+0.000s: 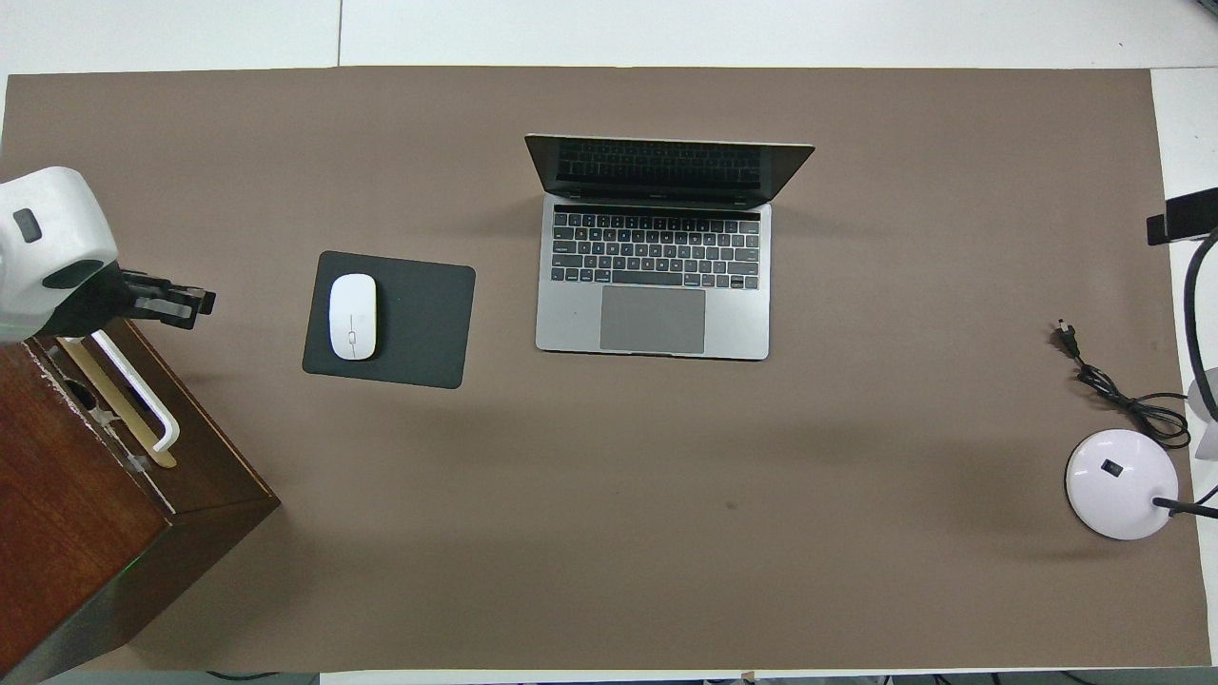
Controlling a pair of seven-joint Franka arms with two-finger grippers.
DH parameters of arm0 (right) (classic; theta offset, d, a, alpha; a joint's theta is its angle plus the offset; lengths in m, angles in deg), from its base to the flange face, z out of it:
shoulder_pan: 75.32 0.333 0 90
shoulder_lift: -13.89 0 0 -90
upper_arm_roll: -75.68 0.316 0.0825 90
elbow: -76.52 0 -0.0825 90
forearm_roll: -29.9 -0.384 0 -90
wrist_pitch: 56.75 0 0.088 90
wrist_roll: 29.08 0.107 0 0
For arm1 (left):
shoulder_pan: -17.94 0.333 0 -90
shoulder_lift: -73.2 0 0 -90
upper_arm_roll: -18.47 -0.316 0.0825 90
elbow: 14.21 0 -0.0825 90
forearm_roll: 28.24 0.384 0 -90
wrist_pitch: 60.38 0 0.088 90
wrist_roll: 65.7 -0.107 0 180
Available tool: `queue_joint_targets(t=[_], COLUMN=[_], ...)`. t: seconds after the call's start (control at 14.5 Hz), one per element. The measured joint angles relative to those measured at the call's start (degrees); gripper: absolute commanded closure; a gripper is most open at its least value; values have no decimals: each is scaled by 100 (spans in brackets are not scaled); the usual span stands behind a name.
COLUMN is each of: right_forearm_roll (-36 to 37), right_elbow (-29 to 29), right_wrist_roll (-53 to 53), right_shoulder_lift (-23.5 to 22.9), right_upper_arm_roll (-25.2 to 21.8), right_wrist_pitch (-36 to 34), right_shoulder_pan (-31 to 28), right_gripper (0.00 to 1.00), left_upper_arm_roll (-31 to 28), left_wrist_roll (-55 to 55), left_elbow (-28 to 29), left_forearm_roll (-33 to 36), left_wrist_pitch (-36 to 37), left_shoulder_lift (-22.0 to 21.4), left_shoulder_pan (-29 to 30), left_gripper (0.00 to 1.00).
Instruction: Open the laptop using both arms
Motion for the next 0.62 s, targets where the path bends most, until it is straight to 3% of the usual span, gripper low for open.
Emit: queue_joint_targets(t=[0.07,0.62], right_forearm_roll=[0,0], right_elbow=[-81,-318], right_wrist_roll=[0,12], right_shoulder_lift=[44,132], right_upper_arm_roll=[-2,-5], right_wrist_pitch=[13,71], right_shoulder_pan=[0,0], right_gripper=[0,0], left_upper_arm_roll=[-2,-8], left_wrist_roll=[8,177], left_elbow=[-69,-652], left_forearm_roll=[111,374], left_wrist_pitch=[151,1007], left_shoulder_lift=[0,-3], left_shoulder_pan=[57,627], left_gripper=[0,0])
